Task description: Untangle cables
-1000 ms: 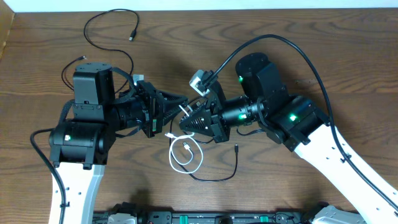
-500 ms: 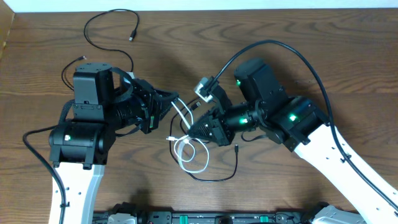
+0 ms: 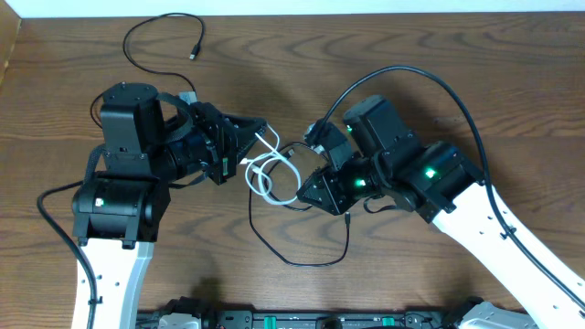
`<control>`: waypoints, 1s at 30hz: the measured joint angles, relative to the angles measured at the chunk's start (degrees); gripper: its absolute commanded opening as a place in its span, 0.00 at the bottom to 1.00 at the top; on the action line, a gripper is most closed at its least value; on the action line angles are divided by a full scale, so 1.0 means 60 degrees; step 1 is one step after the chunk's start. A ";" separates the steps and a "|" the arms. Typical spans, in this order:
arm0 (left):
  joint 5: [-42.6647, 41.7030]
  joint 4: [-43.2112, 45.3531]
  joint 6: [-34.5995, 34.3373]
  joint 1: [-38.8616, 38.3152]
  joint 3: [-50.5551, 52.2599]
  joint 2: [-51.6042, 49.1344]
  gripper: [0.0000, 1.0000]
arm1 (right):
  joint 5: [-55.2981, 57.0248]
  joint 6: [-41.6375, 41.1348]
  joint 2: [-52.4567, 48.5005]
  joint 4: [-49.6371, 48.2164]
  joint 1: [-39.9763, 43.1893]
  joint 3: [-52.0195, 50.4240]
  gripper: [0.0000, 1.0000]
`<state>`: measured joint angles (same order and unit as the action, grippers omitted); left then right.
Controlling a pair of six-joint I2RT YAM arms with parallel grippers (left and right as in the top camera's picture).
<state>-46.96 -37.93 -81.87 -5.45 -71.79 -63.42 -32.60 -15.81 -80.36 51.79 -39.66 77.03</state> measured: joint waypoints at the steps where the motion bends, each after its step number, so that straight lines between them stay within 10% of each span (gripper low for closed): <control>1: -0.0051 0.0029 -0.0175 0.0000 0.0004 0.0000 0.07 | 0.0025 -0.0007 0.0000 0.0007 -0.0040 0.0000 0.43; 14: -0.0525 0.1224 -0.1800 0.0000 -0.0004 0.0000 0.07 | 0.1264 0.0707 -0.0466 -0.0113 -0.1140 -0.0004 0.54; 30: -0.0667 0.1228 -0.1894 0.0000 -0.0004 0.0000 0.08 | 0.1883 0.0863 -0.3344 -0.0743 -0.1887 -0.0040 0.01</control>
<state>-50.96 -30.57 -93.23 -5.45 -71.81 -63.42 -21.30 -10.63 -100.42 47.33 -50.98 76.79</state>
